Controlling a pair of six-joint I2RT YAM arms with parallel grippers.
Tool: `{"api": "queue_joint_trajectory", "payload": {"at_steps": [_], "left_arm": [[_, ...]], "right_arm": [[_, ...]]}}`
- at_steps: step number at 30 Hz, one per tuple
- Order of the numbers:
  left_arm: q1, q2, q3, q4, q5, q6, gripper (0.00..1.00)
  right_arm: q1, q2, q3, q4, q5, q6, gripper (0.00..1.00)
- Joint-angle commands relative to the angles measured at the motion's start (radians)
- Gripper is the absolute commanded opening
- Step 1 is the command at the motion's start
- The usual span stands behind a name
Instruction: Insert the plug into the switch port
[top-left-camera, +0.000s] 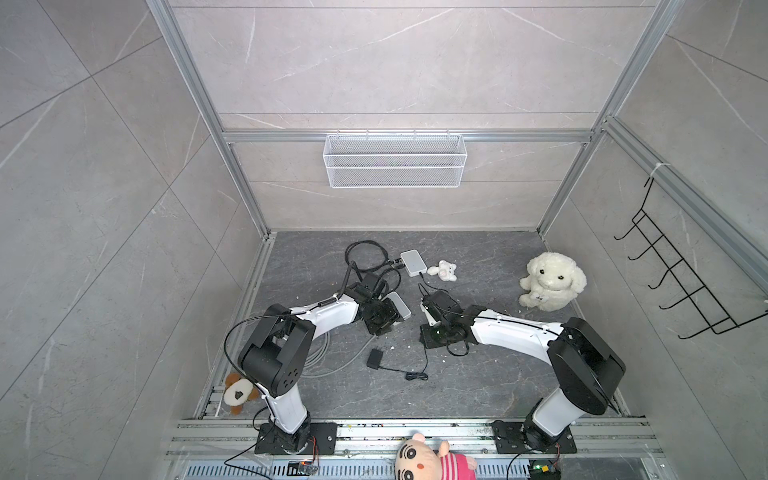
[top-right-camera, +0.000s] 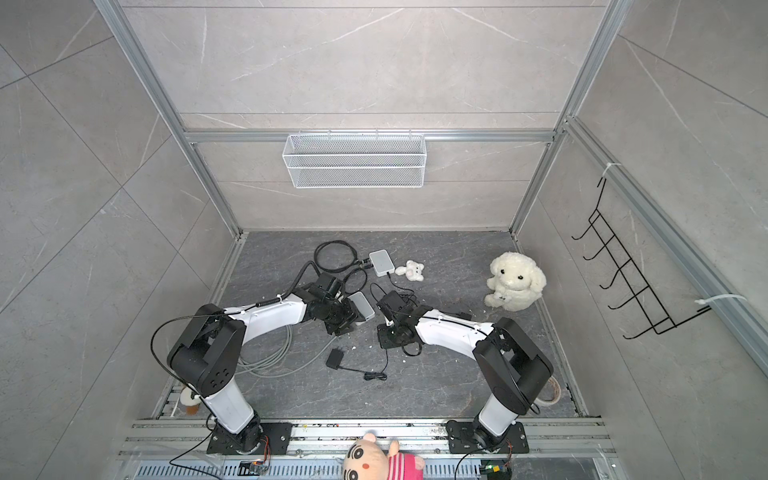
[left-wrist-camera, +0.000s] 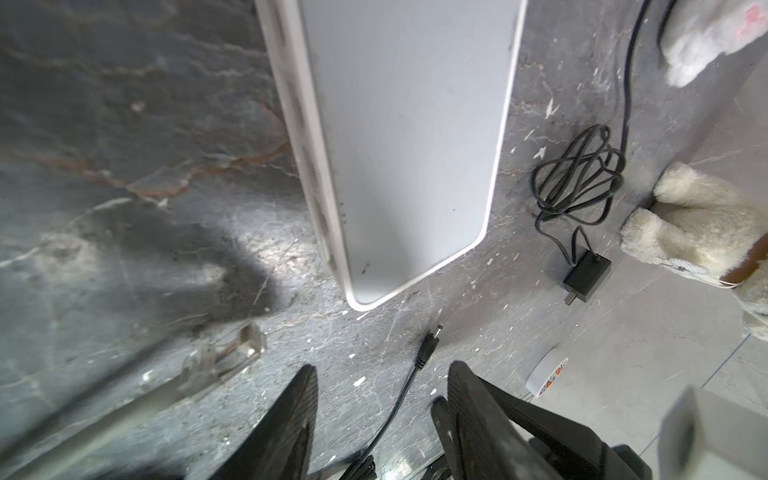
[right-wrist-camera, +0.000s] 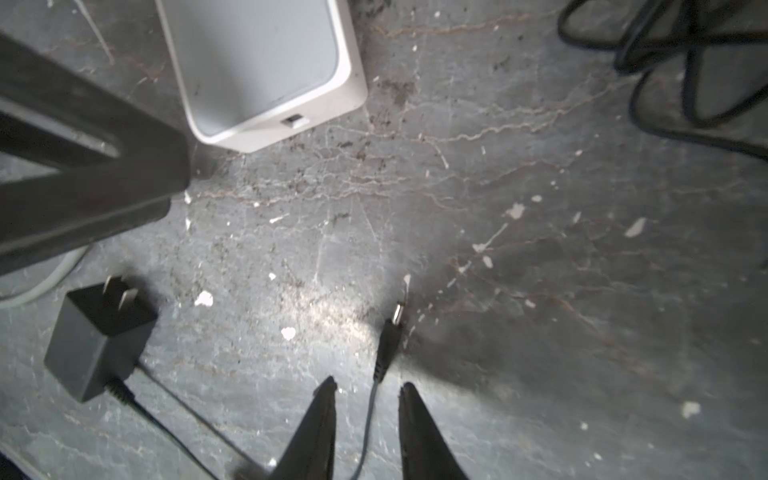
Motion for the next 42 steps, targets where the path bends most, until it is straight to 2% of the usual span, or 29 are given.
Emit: {"api": "queue_joint_trajectory", "payload": {"at_steps": [1,6,11,17,22,27,30,38,42], "left_arm": [[0.002,-0.009,0.033,-0.03,-0.008,0.032,0.54],[0.002,-0.008,0.033,-0.034,-0.008,0.035,0.54],[0.002,-0.006,0.041,-0.039,-0.008,0.044,0.54],[0.003,-0.014,0.056,-0.091,-0.025,0.079,0.54],[0.004,-0.021,0.03,-0.084,-0.004,0.074,0.54],[0.006,0.001,-0.052,0.082,0.084,-0.041,0.54],[0.004,0.026,-0.049,0.122,0.094,-0.058,0.54],[0.003,0.061,-0.058,0.207,0.118,-0.094,0.54],[0.001,0.069,-0.059,0.237,0.13,-0.107,0.46]], "right_arm": [[0.001,0.042,0.04,-0.051,0.033,0.03,0.3],[0.004,0.085,0.051,-0.059,0.03,0.031,0.28],[0.02,0.147,0.088,-0.112,0.052,0.012,0.19],[0.051,0.213,0.113,-0.174,0.05,-0.078,0.09],[0.045,0.138,0.095,-0.095,0.042,-0.19,0.05],[0.035,0.051,0.068,0.078,-0.066,-0.295,0.05],[0.027,0.025,0.016,0.19,-0.134,-0.309,0.04],[0.007,0.018,-0.027,0.251,-0.211,-0.305,0.04],[0.001,0.028,-0.017,0.246,-0.228,-0.301,0.04]]}}
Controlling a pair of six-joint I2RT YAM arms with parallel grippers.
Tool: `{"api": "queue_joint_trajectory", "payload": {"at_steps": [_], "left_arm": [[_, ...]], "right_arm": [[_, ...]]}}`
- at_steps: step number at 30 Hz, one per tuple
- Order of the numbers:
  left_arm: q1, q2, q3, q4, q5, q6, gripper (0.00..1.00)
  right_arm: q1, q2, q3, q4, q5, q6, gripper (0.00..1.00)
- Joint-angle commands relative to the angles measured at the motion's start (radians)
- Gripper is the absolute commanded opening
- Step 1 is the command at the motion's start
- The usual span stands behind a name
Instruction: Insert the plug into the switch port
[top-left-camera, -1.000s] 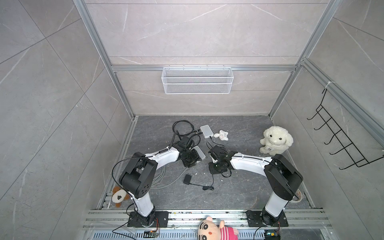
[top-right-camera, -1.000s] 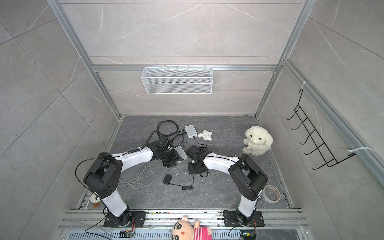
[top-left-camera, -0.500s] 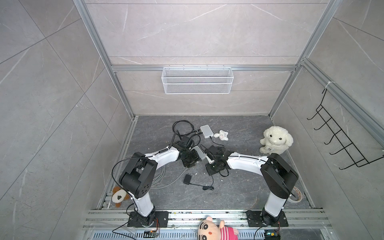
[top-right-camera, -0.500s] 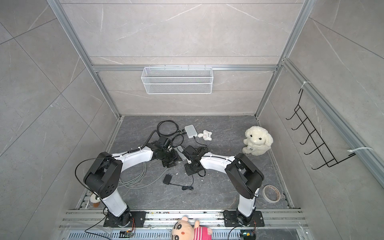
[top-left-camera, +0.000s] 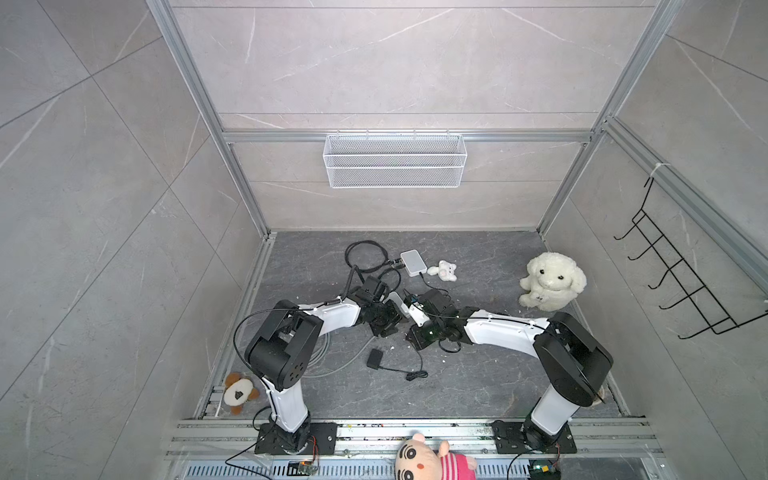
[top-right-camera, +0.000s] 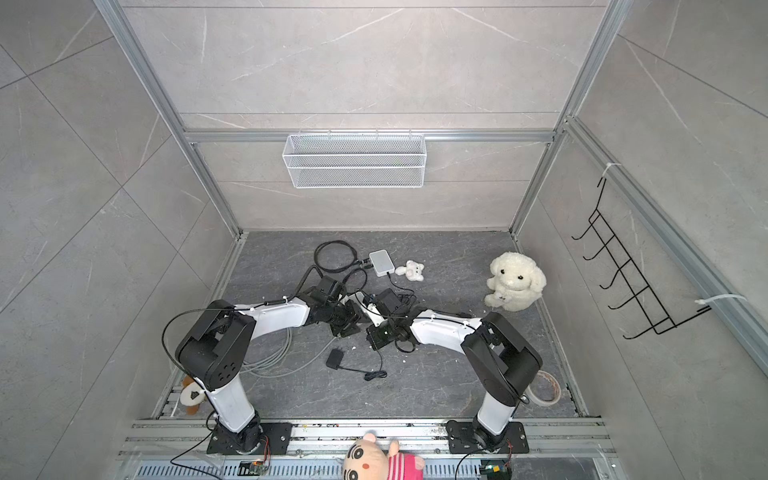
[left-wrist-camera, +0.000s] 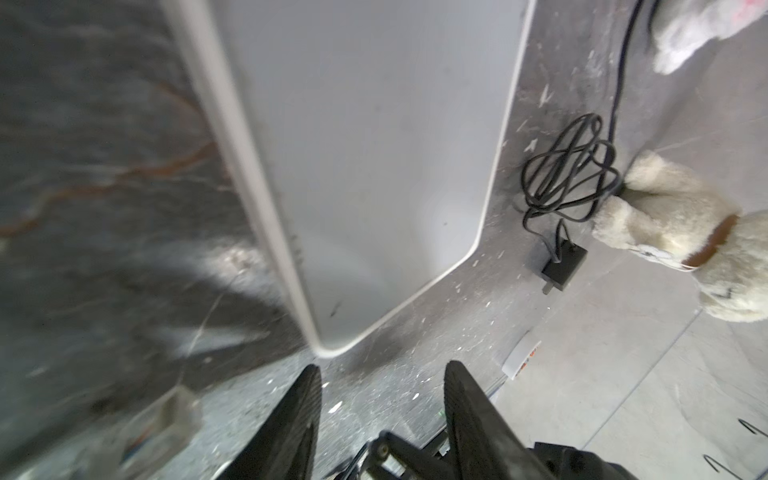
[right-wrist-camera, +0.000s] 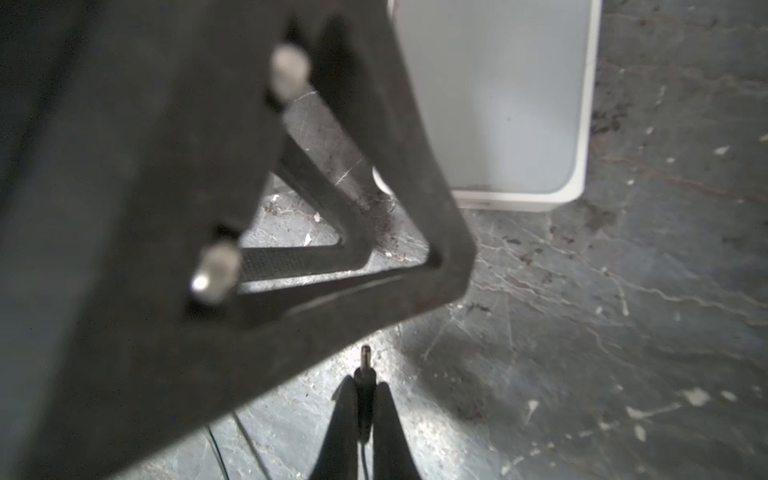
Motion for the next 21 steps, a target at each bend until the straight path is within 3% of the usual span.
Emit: {"api": "queue_joint_trajectory", "payload": {"at_steps": [1,21], "left_arm": [[0.001,0.009,-0.004,0.048,0.035,-0.029,0.45],[-0.001,-0.016,-0.017,0.037,0.045,0.002,0.28]], "right_arm": [[-0.005,-0.017,-0.002,0.031,-0.039,-0.012,0.04],[-0.048,0.078,0.074,0.042,-0.121,0.04,0.02]]}}
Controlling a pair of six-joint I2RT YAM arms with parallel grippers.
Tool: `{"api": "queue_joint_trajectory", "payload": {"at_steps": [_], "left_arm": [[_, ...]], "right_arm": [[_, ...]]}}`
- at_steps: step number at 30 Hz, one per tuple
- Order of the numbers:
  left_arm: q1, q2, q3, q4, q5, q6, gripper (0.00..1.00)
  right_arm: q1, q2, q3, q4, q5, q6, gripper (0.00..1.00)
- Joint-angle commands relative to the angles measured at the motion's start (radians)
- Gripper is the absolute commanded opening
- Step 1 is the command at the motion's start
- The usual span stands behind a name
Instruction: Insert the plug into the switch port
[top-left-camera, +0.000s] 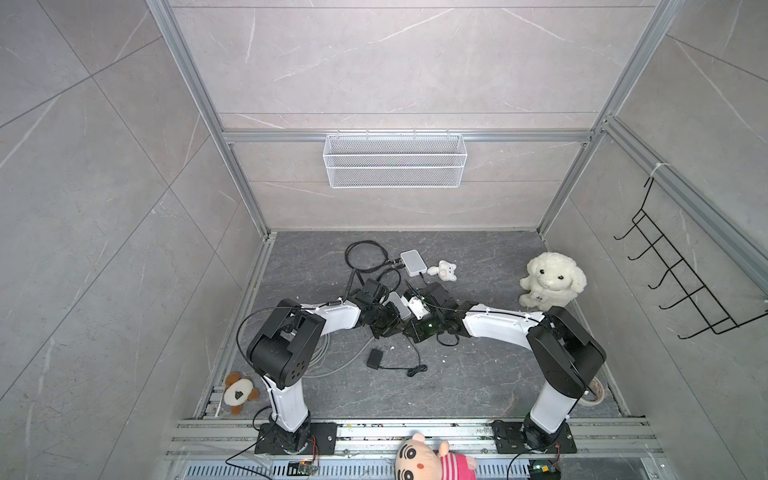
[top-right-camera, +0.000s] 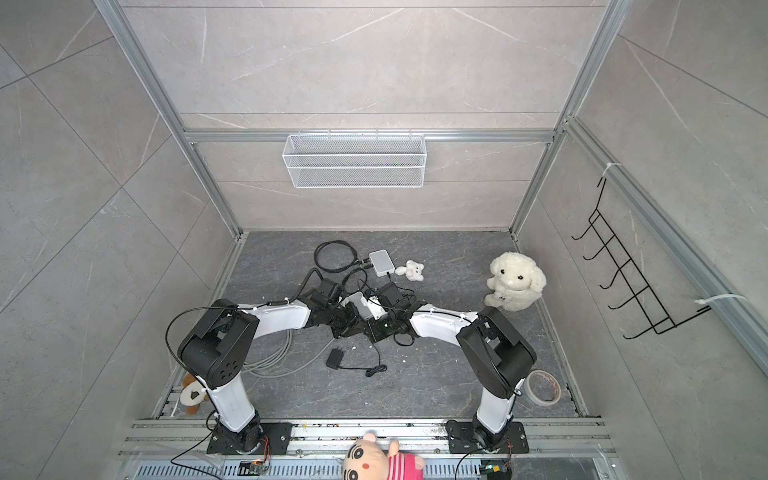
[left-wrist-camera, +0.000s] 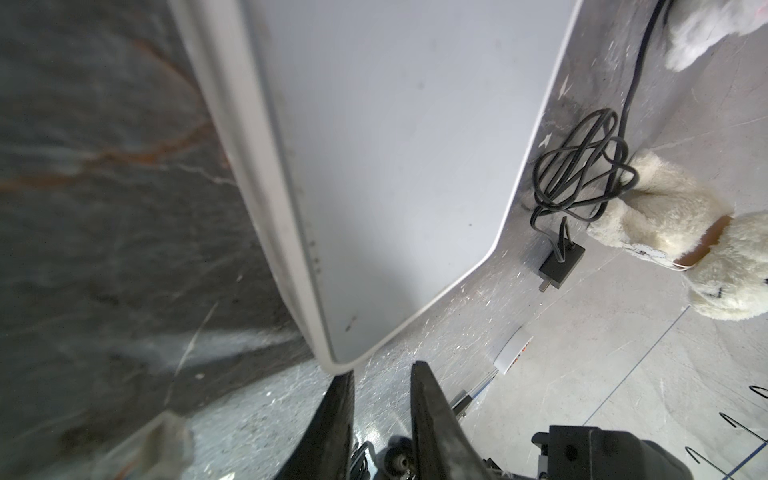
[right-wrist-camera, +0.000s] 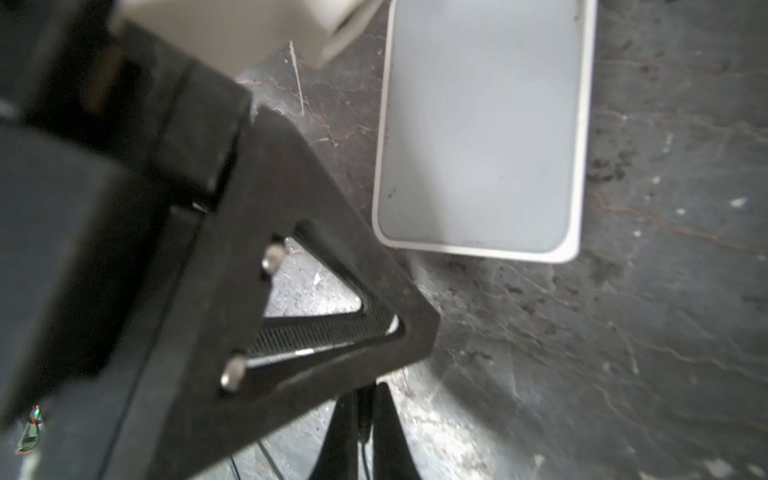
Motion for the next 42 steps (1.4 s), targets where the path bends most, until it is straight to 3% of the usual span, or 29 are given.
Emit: {"api": "queue_joint_trajectory", "payload": {"at_steps": [1,29,33,42], "left_arm": [[-0.001,-0.021,0.01,0.007,0.021,0.011,0.28],[-0.004,-0.033,0.002,0.0,-0.007,0.013,0.02],[-0.005,-0.029,0.012,-0.007,-0.009,0.014,0.0],[-0.005,-0.027,0.038,-0.037,-0.006,0.017,0.0]], "right_arm": [[-0.003,0.026,0.032,0.007,-0.037,0.013,0.02],[-0.064,0.086,0.021,0.125,-0.16,0.194,0.04],[-0.07,0.06,-0.015,0.14,-0.166,0.192,0.1],[-0.084,-0.116,-0.209,0.244,-0.097,0.141,0.34]]}}
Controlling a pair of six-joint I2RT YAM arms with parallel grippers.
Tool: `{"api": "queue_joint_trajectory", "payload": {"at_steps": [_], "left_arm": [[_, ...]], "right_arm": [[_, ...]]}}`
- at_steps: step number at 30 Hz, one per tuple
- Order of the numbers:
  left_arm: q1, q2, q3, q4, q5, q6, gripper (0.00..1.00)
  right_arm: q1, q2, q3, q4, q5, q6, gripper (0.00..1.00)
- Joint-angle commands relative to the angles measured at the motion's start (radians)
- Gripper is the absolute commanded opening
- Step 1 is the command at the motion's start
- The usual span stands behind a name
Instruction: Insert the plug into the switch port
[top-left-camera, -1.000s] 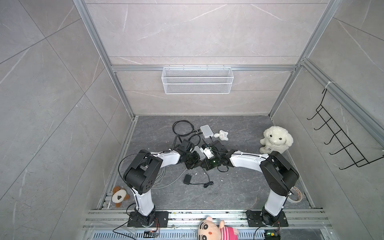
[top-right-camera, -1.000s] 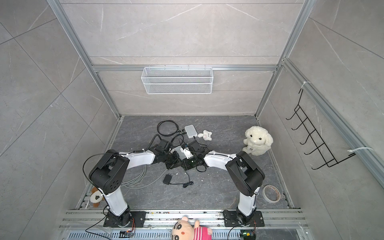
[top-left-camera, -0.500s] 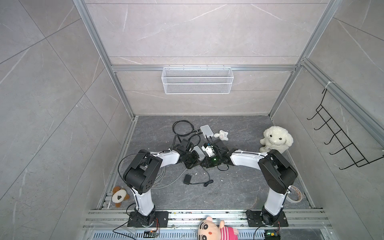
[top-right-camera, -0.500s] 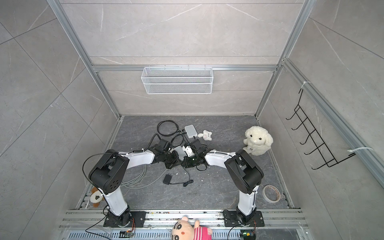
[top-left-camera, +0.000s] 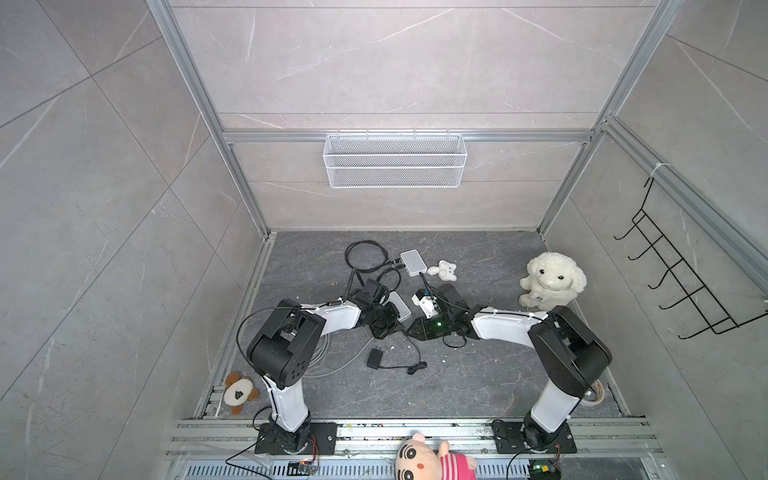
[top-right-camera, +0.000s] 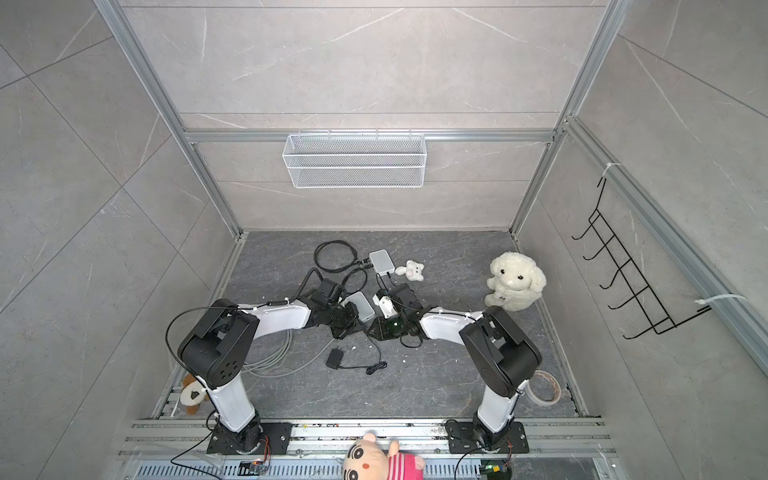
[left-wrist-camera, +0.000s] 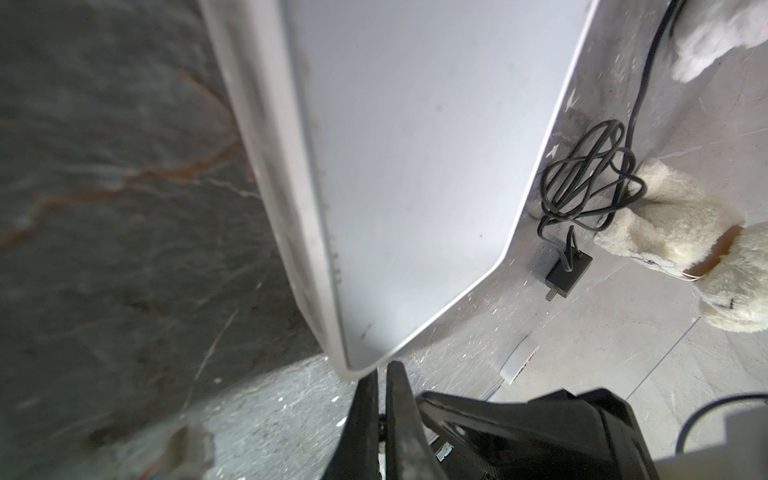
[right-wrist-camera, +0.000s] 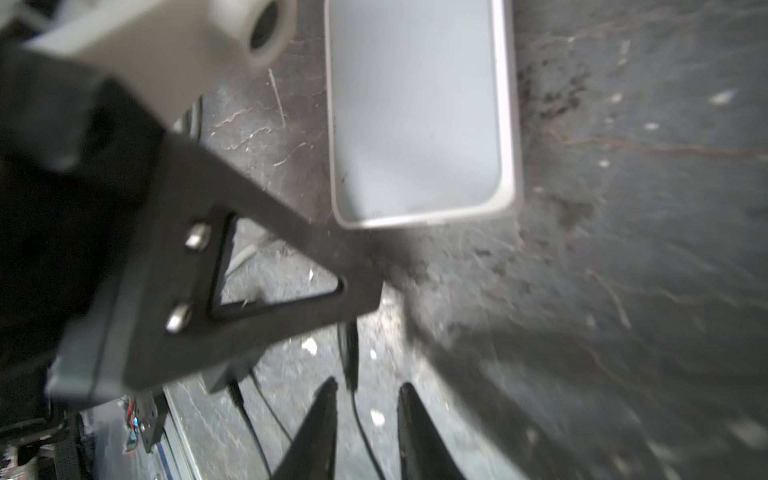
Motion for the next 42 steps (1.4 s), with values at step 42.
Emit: {"api": "queue_joint_trajectory", "payload": {"at_steps": [42], "left_arm": [[-0.003,-0.026,0.102,-0.098,0.005,0.007,0.0]], "right_arm": [[0.071,0.045,-0.085,0.286,0.169,-0.006,0.13]]}}
